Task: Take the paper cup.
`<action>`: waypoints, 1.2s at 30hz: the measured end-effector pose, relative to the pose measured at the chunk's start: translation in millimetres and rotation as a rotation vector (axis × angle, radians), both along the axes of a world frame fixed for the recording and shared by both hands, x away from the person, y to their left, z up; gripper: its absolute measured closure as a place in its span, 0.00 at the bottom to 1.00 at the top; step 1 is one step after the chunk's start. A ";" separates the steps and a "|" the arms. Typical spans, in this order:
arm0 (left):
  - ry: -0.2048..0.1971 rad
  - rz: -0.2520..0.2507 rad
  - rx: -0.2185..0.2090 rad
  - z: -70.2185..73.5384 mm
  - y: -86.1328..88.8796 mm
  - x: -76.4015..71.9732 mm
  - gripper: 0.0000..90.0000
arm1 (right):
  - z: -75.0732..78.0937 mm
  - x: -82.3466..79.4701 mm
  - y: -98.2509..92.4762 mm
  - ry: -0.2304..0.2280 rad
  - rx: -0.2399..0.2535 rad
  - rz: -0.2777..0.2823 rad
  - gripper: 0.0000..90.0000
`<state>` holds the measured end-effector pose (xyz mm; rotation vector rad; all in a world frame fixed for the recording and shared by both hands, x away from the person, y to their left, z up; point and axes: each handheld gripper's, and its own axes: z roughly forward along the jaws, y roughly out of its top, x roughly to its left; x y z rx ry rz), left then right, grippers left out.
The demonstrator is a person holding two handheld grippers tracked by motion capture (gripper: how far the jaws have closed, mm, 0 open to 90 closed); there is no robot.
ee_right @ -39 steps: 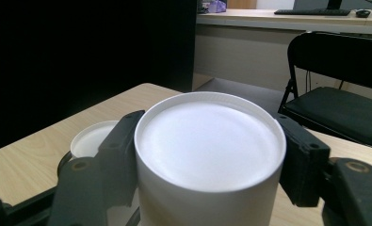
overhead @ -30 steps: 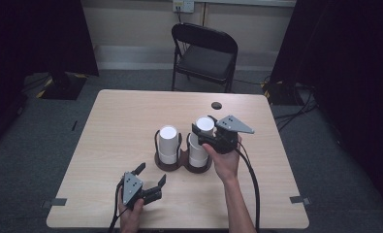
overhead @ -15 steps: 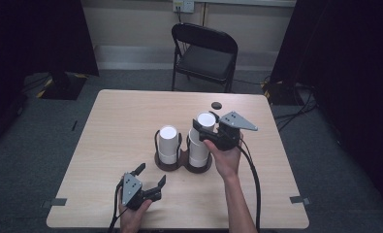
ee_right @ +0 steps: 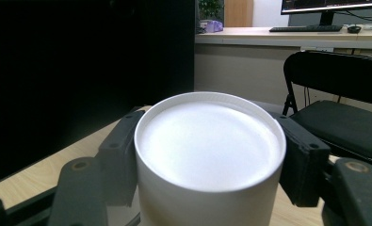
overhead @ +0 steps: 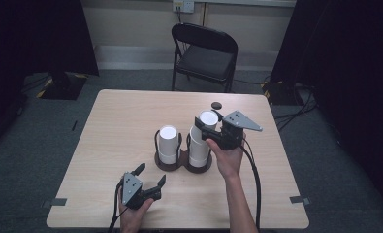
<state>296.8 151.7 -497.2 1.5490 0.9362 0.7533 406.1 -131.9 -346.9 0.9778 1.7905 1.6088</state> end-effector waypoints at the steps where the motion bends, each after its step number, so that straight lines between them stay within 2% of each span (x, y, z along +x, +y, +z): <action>1: -0.003 -0.001 0.001 0.0 0.0 -0.2 0.18 | 0.6 -0.5 -0.7 0.000 0.004 0.001 0.37; 9: 0.026 -0.023 -0.003 0.8 0.2 1.4 0.18 | 5.8 -8.8 -7.2 -0.014 0.032 0.005 0.37; 12: 0.028 -0.019 -0.029 1.5 3.0 1.0 0.19 | 8.8 -18.3 -11.1 -0.025 0.038 0.010 0.37; 15: 0.031 -0.018 -0.038 1.8 4.5 0.4 0.19 | 9.5 -24.2 -13.0 -0.032 0.032 0.004 0.37; 19: 0.034 -0.040 -0.055 2.2 5.4 -0.3 0.24 | 6.6 -33.1 -18.1 -0.037 0.041 0.002 0.37; 25: 0.043 -0.064 -0.081 2.3 6.4 0.7 0.24 | -2.6 -47.4 -22.5 -0.020 0.065 -0.005 0.37; 26: 0.038 -0.068 -0.079 2.5 6.8 0.4 0.24 | -5.3 -52.7 -23.0 -0.018 0.070 -0.018 0.37; 29: 0.030 -0.056 -0.074 1.7 5.6 0.7 0.25 | -10.9 -60.1 -22.3 -0.018 0.083 -0.005 0.37; 31: 0.044 -0.072 -0.071 1.0 4.1 2.4 0.27 | -12.1 -62.6 -21.5 -0.014 0.081 -0.008 0.37; 34: 0.041 -0.074 -0.050 2.3 1.3 3.2 0.29 | -18.2 -69.5 -19.6 -0.013 0.089 -0.001 0.37; 36: 0.037 -0.083 -0.051 3.9 0.2 3.0 0.29 | -25.5 -73.6 -17.8 0.000 0.115 0.002 0.37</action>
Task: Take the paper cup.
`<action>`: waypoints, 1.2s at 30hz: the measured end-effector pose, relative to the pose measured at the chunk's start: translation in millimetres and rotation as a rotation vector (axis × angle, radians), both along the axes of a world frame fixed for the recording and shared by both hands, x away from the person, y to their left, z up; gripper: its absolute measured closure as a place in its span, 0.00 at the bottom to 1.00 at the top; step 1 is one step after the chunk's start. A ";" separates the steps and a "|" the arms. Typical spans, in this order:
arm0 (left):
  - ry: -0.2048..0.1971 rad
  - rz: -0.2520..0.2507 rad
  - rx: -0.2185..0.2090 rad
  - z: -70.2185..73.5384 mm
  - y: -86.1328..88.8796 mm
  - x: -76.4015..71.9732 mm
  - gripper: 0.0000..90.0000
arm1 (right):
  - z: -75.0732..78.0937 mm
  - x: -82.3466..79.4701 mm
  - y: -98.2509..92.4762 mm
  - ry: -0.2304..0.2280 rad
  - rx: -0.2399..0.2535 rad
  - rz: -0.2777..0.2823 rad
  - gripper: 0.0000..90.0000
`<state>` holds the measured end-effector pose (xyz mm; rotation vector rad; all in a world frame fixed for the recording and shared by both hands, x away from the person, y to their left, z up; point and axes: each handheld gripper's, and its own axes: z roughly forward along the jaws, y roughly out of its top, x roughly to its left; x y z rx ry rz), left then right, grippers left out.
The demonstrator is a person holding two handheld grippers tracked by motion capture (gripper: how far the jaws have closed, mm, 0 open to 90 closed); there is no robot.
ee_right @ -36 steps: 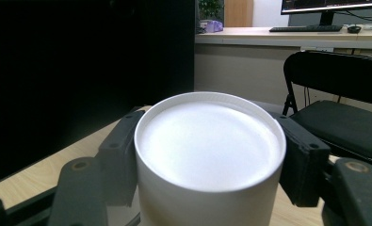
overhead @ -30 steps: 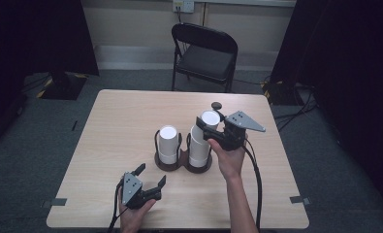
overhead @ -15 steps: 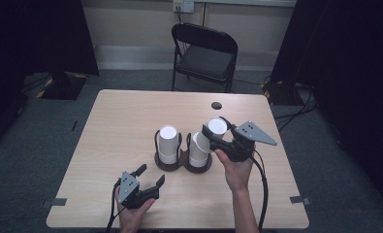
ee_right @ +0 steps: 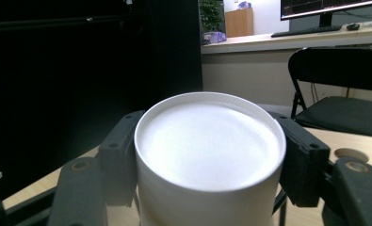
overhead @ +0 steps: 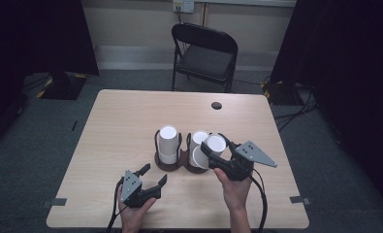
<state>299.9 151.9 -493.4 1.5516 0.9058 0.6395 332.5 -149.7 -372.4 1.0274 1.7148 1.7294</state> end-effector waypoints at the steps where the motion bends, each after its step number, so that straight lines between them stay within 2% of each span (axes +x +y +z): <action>1: 0.008 -0.018 -0.013 1.1 0.5 0.3 0.29 | -1.7 -0.5 0.2 0.005 0.004 0.005 0.37; 4: 0.012 -0.037 -0.035 2.0 0.9 0.4 0.32 | -6.2 -2.3 1.1 0.020 0.021 0.009 0.37; 5: 0.007 -0.038 -0.034 2.7 -0.1 0.0 0.32 | -8.4 -3.5 1.6 0.029 0.027 0.013 0.37; 7: -0.008 -0.053 -0.006 4.0 -2.3 -1.0 0.32 | -13.3 -6.4 2.2 0.041 0.043 0.019 0.37; 8: -0.015 -0.055 -0.002 4.5 -3.9 -2.0 0.33 | -17.2 -8.6 2.0 0.052 0.066 0.029 0.37; 10: -0.025 -0.074 -0.010 5.4 -7.0 -2.9 0.33 | -18.7 -9.7 1.8 0.059 0.080 0.031 0.37; 12: -0.033 -0.086 -0.005 6.4 -10.3 -3.7 0.33 | -27.2 -12.0 1.3 0.081 0.126 0.048 0.37; 16: -0.037 -0.125 -0.012 7.7 -15.4 -4.3 0.36 | -34.6 -13.4 2.5 0.108 0.145 0.060 0.37; 19: -0.044 -0.158 -0.025 8.7 -17.7 -4.5 0.40 | -40.4 -15.5 2.3 0.137 0.190 0.084 0.37; 20: -0.042 -0.161 -0.039 8.9 -19.3 -4.9 0.40 | -40.4 -15.5 2.3 0.137 0.190 0.084 0.37; 23: -0.052 -0.183 -0.033 9.8 -21.1 -4.6 0.40 | -41.0 -18.8 3.6 0.134 0.202 0.097 0.37; 24: -0.046 -0.189 -0.037 9.9 -21.3 -4.6 0.42 | -41.4 -20.2 4.0 0.127 0.212 0.111 0.37; 25: -0.041 -0.219 -0.045 9.9 -21.2 -4.0 0.49 | -42.4 -22.7 4.6 0.133 0.241 0.132 0.37; 30: -0.055 -0.227 -0.067 9.7 -25.4 -2.8 0.48 | -43.9 -25.5 5.2 0.155 0.281 0.158 0.37; 32: -0.067 -0.240 -0.069 10.1 -27.4 -2.0 0.51 | -45.0 -25.4 6.1 0.182 0.291 0.158 0.37; 33: -0.077 -0.246 -0.072 10.3 -29.5 -1.9 0.57 | -46.9 -24.1 7.2 0.236 0.305 0.148 0.38; 34: -0.078 -0.256 -0.072 10.6 -30.6 -1.8 0.57 | -46.9 -24.1 7.2 0.236 0.305 0.148 0.38; 36: -0.089 -0.268 -0.071 11.6 -33.8 -1.7 0.60 | -48.9 -23.2 7.4 0.268 0.340 0.159 0.38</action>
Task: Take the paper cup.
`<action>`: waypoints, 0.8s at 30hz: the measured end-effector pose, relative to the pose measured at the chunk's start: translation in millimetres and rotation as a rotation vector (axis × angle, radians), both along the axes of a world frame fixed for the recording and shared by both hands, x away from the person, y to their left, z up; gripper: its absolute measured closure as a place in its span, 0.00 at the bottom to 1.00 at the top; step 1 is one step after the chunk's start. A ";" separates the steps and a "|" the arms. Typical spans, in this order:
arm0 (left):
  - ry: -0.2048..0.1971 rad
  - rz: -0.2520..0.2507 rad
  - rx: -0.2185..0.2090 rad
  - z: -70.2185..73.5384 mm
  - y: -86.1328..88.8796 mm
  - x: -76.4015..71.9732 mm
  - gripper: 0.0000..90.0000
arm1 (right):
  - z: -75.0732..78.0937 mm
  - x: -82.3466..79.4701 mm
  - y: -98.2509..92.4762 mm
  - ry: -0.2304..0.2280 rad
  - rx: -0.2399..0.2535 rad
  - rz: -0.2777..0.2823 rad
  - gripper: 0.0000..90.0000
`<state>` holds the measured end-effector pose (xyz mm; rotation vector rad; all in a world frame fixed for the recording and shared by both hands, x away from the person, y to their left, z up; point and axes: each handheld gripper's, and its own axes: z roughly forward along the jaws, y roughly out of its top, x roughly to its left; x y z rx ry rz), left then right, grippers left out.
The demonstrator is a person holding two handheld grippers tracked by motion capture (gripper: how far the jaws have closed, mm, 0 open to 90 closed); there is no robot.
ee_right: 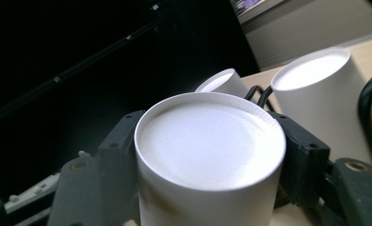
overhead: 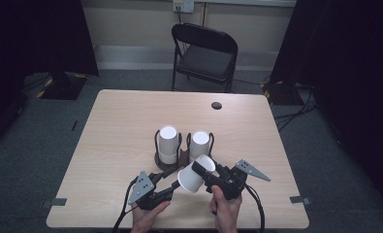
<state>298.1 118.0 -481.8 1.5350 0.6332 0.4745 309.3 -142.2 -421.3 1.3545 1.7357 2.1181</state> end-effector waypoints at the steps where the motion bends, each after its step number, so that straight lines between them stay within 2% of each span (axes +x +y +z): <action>1: -0.003 -0.005 0.003 0.5 -1.2 -0.2 0.61 | -0.7 0.1 0.1 0.018 0.014 0.011 0.38; 7: -0.022 -0.013 -0.014 2.9 -4.6 -0.9 0.70 | -0.4 0.0 1.8 0.044 0.043 0.033 0.38; 9: -0.029 -0.012 -0.021 3.6 -6.0 -1.3 0.72 | -0.7 0.3 4.2 0.058 0.061 0.056 0.38; 15: -0.054 -0.010 -0.027 5.5 -9.3 -1.3 0.76 | -0.1 -0.4 9.4 0.072 0.075 0.080 0.38; 17: -0.062 0.009 -0.041 7.8 -9.8 -1.3 0.77 | 0.4 -0.1 10.9 0.079 0.092 0.097 0.38; 21: -0.074 0.005 -0.072 13.1 -8.8 -0.4 0.78 | 0.1 0.6 13.0 0.093 0.104 0.107 0.38; 24: -0.092 0.003 -0.076 16.2 -8.0 -0.3 0.79 | 0.3 0.8 15.2 0.095 0.123 0.118 0.38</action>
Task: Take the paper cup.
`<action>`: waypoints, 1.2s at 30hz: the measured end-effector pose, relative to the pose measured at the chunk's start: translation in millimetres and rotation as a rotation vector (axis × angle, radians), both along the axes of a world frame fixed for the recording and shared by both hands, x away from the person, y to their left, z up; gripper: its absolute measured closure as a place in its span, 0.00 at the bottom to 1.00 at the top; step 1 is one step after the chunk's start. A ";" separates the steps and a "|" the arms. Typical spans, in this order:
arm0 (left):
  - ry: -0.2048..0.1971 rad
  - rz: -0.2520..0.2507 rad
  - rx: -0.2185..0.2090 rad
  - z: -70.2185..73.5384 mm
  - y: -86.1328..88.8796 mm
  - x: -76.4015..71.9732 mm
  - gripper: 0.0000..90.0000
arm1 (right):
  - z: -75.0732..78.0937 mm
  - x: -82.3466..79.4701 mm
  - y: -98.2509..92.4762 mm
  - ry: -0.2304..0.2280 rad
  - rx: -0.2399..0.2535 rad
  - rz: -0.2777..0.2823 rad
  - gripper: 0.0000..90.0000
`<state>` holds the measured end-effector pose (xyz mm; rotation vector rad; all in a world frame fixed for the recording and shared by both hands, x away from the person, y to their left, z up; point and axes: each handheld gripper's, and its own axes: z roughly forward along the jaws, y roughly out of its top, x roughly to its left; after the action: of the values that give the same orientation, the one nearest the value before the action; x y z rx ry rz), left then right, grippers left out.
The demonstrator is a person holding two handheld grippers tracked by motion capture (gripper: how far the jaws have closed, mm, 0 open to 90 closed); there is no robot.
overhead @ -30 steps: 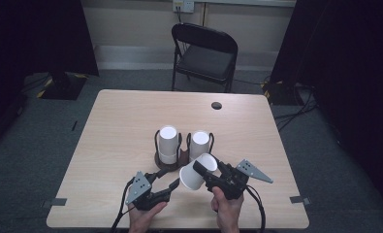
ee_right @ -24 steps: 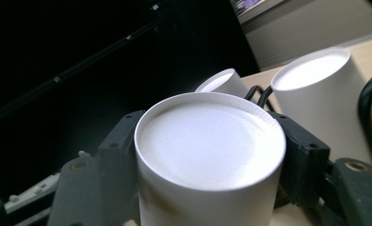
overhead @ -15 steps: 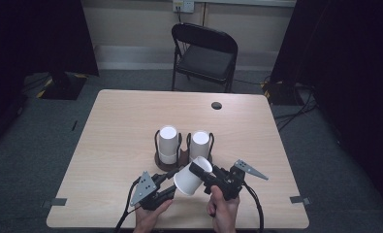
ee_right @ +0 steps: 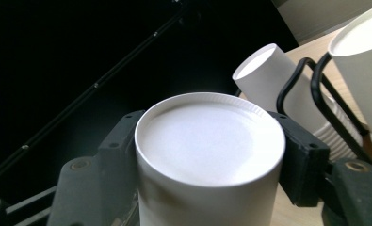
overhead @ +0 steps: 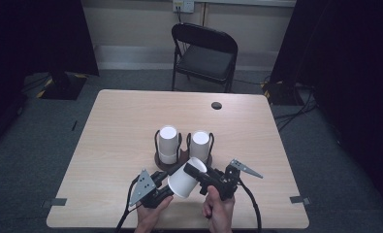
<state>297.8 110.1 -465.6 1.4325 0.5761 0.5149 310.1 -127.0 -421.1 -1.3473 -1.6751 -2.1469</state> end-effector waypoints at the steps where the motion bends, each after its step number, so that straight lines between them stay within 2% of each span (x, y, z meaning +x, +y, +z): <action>1: -0.006 0.001 -0.005 0.3 0.5 -0.2 0.80 | 1.0 -0.1 0.6 0.003 0.002 0.002 0.38; 4: -0.013 -0.008 -0.034 0.7 1.2 -0.2 0.80 | 1.6 0.6 2.3 0.011 0.014 0.012 0.38; 5: -0.009 -0.010 -0.037 0.7 1.1 -0.6 0.80 | 0.6 1.9 4.3 0.016 0.024 0.034 0.37; 8: -0.023 -0.005 -0.045 2.5 -1.0 -1.3 0.80 | -0.5 3.3 5.9 0.033 0.040 0.049 0.37; 10: -0.019 0.002 -0.042 3.2 -1.0 -2.0 0.82 | -1.3 4.5 6.3 0.044 0.052 0.054 0.37; 12: -0.009 0.000 -0.072 2.7 0.8 -1.4 0.84 | -1.6 5.3 5.4 0.051 0.056 0.057 0.37; 13: -0.011 -0.002 -0.071 2.7 2.2 -0.7 0.86 | -1.9 5.5 5.2 0.055 0.058 0.060 0.37; 18: 0.003 -0.017 -0.082 1.5 7.8 0.0 0.93 | -4.0 6.2 6.2 0.047 0.013 0.040 0.33; 28: 0.027 -0.072 -0.042 1.2 8.3 0.6 0.96 | -3.9 6.9 4.5 0.012 -0.044 0.015 0.29; 32: 0.036 -0.064 -0.019 2.2 9.9 -0.2 0.96 | -3.5 5.3 3.8 -0.013 -0.068 0.012 0.26; 36: 0.048 -0.065 -0.014 2.8 11.0 -0.4 0.96 | -4.3 4.4 2.6 -0.046 -0.068 0.006 0.25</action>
<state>297.5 121.1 -462.8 1.4487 0.5684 0.4257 314.5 -124.4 -425.4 -1.3172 -1.7828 -2.1520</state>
